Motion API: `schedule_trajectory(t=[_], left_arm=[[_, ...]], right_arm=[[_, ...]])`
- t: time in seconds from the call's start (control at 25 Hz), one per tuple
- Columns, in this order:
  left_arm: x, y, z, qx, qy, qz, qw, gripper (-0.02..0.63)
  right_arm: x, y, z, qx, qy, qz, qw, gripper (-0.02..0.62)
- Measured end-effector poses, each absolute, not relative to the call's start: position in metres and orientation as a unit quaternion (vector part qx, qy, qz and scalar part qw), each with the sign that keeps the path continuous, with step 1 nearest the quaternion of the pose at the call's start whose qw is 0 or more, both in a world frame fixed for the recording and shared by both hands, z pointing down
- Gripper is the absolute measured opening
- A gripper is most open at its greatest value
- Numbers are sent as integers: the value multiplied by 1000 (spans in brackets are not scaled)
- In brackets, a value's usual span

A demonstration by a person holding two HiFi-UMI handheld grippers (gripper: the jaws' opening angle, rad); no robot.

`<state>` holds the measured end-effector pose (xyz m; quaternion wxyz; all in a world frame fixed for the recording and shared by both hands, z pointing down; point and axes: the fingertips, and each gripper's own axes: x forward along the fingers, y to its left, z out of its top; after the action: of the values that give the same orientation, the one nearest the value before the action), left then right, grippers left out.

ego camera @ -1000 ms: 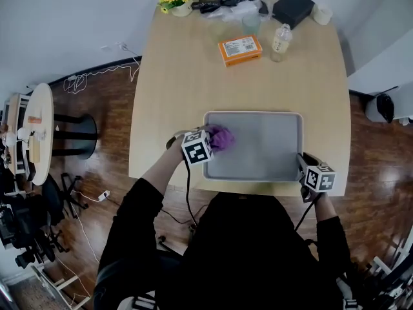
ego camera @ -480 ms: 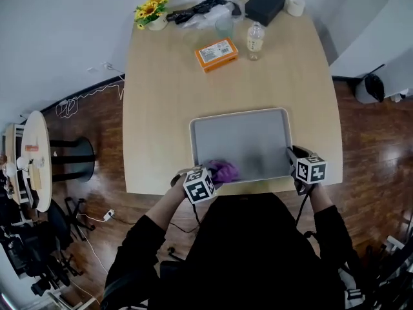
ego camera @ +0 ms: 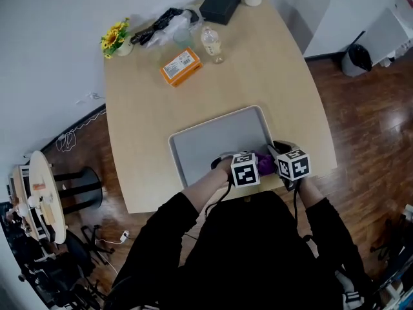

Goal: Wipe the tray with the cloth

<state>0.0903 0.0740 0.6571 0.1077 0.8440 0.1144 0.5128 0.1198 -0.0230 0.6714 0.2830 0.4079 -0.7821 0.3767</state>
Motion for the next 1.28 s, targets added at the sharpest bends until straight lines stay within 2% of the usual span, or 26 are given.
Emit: schedule_trajectory(t=[0.16,0.32,0.4,0.48,0.56,0.64,0.76,0.92,1.12,1.28], left_arm=[[85,31,658,829,135,535,94,121],[74,-62,659,828,11,553,94,123],[75,-94,661,827,-50,547,118,123],[80,-102,660,831,-55,537,133,126],[74,-106,656,834,-59,535,118,126],[47,-106,658,831,-75,537,125,126],[-8,-97,663,820,-110,533,178,124],[-84,-82,667,805,-144,547,182,126],[-185,-57,673,774,-240,539,228,126],[-206,-28,663,779,-291,482,275,126]], right_arm=[[121,-22,670,409,-782,383,272,84],[121,-21,670,407,-784,381,273,84],[122,-20,669,408,-785,378,274,84],[123,-21,669,406,-785,377,276,84],[124,-22,670,402,-786,377,280,84],[126,-22,670,398,-788,376,282,86],[129,-22,671,399,-787,378,282,86],[129,-23,671,397,-786,376,290,86],[130,-24,672,396,-783,373,300,86],[127,-25,672,399,-780,369,310,86]])
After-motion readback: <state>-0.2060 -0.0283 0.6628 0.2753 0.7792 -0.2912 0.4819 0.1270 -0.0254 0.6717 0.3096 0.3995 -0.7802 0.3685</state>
